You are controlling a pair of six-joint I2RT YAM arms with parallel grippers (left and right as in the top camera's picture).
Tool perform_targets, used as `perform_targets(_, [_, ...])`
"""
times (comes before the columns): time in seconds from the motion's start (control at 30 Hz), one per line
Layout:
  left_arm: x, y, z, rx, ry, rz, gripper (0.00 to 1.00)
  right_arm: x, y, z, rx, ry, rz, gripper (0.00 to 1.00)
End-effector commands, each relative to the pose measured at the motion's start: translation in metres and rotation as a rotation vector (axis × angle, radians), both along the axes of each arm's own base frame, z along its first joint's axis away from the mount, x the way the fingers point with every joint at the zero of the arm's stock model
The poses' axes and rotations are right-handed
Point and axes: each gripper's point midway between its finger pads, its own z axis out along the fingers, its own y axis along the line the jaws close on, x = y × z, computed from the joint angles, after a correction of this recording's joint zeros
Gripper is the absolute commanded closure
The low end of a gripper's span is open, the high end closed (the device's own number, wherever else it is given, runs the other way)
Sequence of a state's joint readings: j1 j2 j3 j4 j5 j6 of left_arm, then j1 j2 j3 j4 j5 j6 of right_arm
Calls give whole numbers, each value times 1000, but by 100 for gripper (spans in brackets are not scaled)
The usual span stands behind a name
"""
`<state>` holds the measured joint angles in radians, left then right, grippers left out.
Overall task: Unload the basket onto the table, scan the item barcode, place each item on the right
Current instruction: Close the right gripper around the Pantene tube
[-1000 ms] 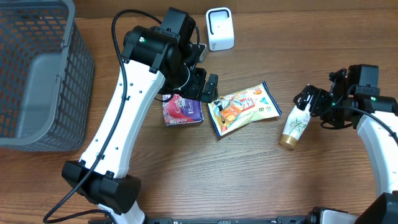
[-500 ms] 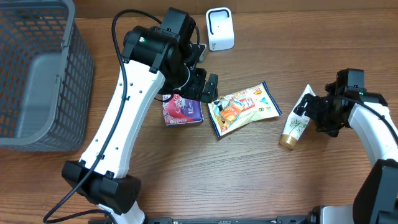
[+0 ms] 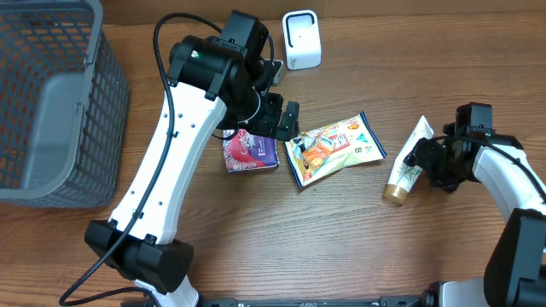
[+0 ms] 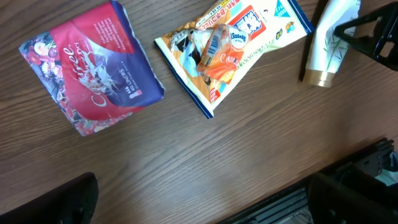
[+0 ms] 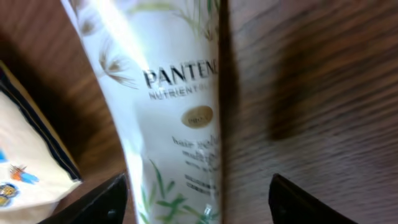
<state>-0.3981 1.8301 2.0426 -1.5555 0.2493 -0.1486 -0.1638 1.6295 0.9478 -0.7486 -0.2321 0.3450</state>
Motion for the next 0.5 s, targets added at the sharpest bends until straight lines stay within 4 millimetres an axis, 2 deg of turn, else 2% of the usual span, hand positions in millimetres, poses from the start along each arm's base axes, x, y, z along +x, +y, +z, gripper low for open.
perform_targets(0.0, [0,1,-2,10,-4,-20,0,7,5,2,31,-30,9,29])
perform_targets(0.2, [0,1,-2,9,-4,-20,0,6,3,-5,17,-37,6,30])
perform_targets(0.3, [0,1,-2,9,-4,-20,0,7,9,-12,45,-67,14,30])
perform_targets(0.47, [0,1,-2,10,-4,-20,0,7,13,-14,70,-80,20,43])
